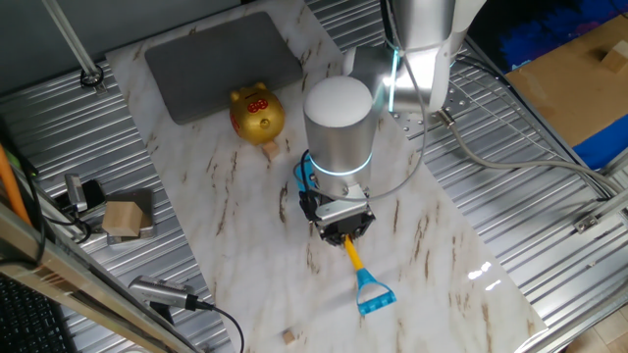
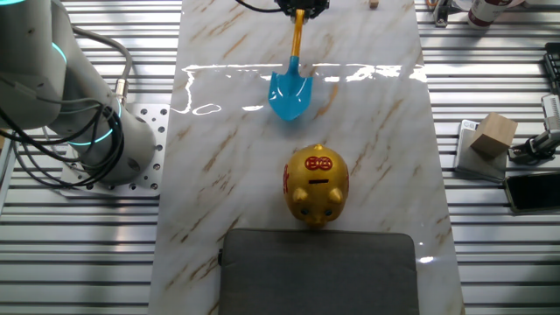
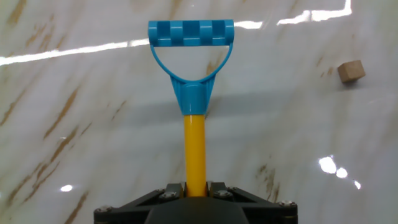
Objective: Use a shovel to scoop up an object
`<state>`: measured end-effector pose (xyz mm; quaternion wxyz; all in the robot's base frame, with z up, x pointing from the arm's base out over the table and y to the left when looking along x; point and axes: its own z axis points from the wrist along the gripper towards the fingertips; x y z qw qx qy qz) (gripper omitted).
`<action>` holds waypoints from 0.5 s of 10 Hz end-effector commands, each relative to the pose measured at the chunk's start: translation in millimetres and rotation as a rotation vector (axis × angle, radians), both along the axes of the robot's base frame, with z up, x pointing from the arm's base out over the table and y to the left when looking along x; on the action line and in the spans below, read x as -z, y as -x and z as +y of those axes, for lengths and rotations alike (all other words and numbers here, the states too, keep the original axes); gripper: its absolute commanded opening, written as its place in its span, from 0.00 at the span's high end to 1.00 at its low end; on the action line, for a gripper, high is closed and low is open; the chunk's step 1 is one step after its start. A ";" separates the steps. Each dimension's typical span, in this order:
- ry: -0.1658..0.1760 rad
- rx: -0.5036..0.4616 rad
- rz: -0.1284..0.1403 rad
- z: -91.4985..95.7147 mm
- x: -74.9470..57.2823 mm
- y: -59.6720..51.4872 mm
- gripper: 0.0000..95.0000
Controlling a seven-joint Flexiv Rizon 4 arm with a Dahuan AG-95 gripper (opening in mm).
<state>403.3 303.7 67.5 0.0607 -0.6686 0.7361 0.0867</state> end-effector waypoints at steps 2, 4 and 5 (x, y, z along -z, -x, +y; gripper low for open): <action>-0.018 -0.060 -0.034 0.3 -0.1 0.6 1.00; -0.022 -0.084 -0.049 -0.1 0.9 -0.1 1.00; -0.020 -0.093 -0.054 -0.8 2.4 -0.8 1.00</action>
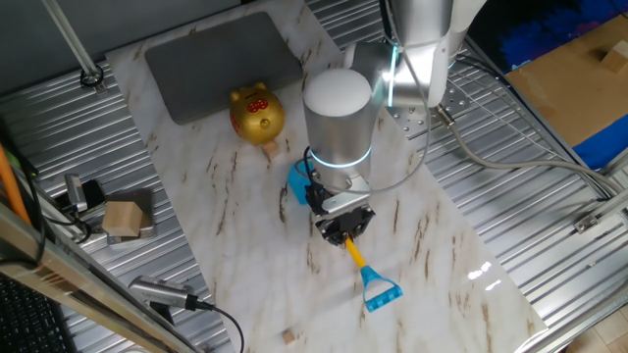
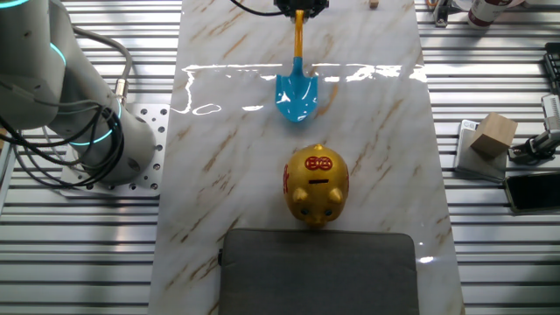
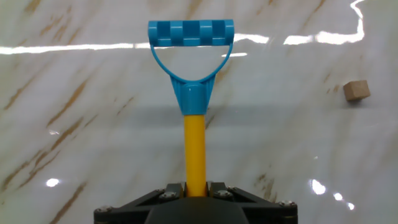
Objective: Use a shovel to scoop up an object
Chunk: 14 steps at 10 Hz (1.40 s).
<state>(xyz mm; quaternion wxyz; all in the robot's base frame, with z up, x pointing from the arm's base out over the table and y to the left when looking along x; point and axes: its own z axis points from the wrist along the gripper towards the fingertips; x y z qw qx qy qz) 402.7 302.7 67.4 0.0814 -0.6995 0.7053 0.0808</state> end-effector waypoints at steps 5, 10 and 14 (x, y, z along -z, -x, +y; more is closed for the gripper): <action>-0.020 -0.027 -0.019 -4.0 10.2 -4.7 1.00; -0.044 -0.042 -0.026 -18.6 15.2 -8.0 1.00; -0.059 -0.063 -0.032 -28.8 14.2 -12.0 1.00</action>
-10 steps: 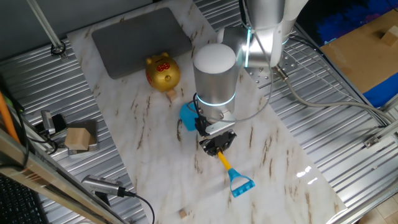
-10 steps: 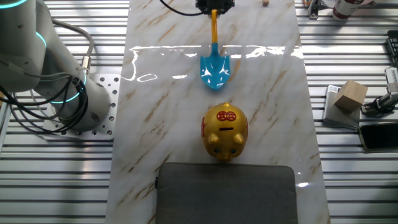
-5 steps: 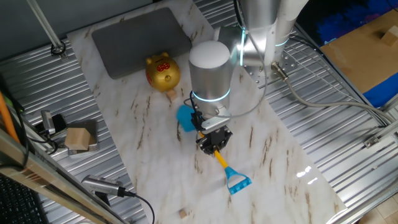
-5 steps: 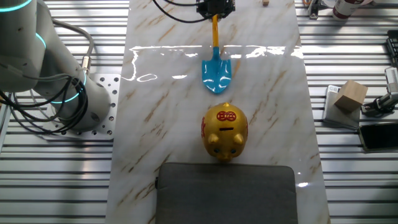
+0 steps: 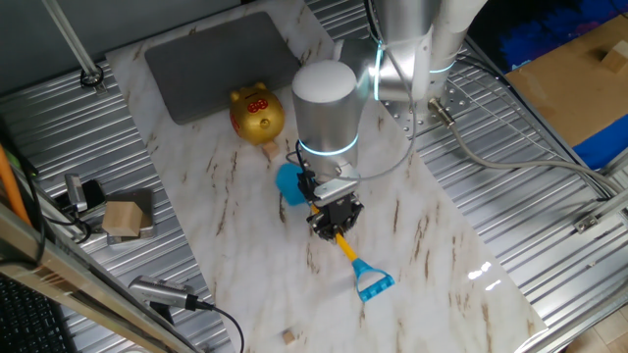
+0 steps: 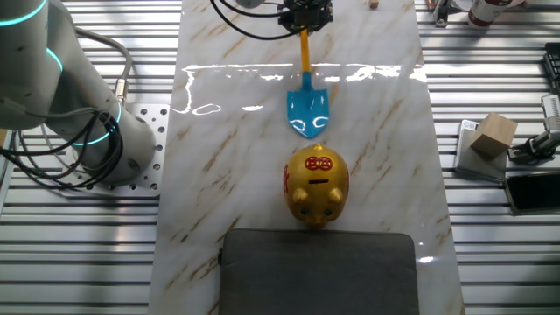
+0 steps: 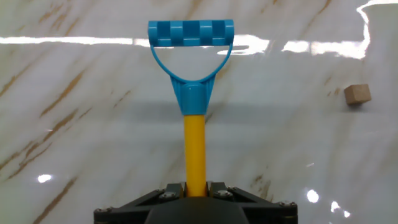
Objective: Use a shovel to scoop up an object
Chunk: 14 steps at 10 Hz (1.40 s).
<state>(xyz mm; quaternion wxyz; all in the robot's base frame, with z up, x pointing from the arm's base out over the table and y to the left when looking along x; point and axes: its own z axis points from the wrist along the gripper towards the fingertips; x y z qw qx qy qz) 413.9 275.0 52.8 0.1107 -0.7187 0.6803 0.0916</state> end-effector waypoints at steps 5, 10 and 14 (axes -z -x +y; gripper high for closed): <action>-0.014 -0.019 -0.003 -12.2 -2.1 -3.3 1.00; -0.020 -0.038 -0.009 -25.5 -3.2 -4.7 1.00; -0.021 -0.052 -0.012 -32.8 -2.7 -4.2 1.00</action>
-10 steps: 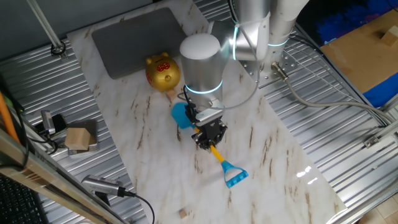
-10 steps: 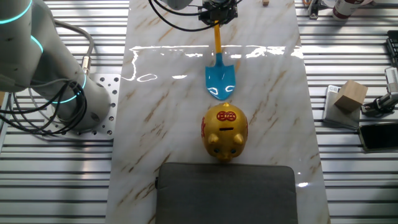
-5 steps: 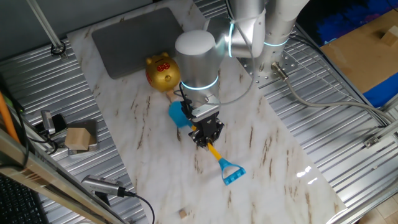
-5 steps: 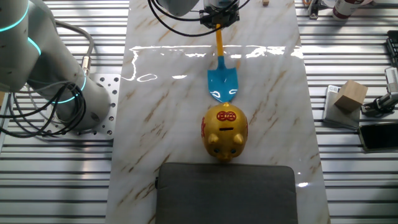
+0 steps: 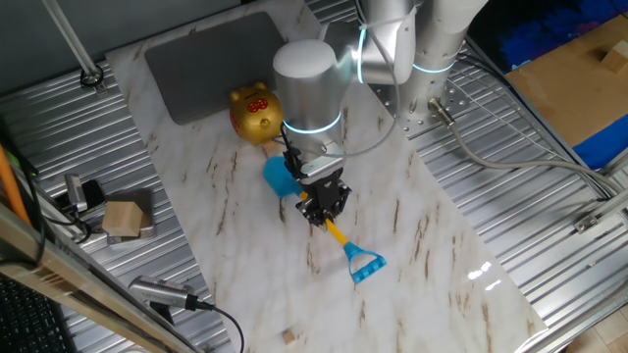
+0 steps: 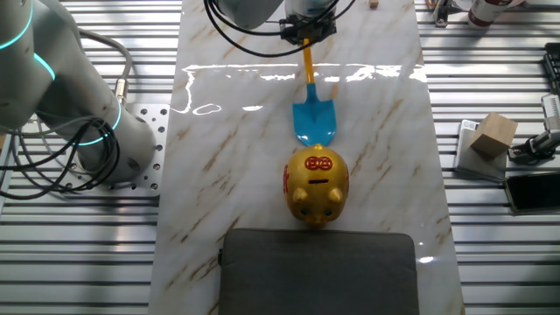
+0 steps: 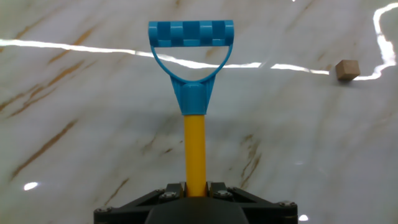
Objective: Use a shovel to scoop up an object
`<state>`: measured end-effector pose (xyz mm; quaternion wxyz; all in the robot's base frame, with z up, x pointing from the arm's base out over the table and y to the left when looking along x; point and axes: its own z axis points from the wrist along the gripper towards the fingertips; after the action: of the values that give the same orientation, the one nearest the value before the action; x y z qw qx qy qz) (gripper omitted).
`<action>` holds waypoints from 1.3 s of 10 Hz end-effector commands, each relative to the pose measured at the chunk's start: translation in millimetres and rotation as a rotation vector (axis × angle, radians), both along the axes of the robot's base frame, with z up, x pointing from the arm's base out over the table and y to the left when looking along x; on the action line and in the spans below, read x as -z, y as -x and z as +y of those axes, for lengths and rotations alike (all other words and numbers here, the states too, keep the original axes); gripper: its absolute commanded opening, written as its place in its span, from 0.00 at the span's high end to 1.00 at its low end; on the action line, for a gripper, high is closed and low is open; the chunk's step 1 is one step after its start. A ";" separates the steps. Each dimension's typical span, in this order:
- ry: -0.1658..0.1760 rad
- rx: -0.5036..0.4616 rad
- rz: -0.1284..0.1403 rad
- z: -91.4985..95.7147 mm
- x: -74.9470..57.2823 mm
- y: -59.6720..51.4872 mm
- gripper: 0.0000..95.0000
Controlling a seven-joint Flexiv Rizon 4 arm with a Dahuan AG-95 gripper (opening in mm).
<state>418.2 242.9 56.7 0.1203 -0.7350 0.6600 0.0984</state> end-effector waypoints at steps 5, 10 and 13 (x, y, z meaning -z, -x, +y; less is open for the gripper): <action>0.006 -0.016 -0.006 -5.7 2.1 0.8 1.00; 0.014 -0.027 -0.008 -8.1 4.5 0.5 1.00; 0.021 -0.031 -0.009 -11.5 4.2 1.4 1.00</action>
<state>417.4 231.0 51.8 0.1138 -0.7476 0.6482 0.0889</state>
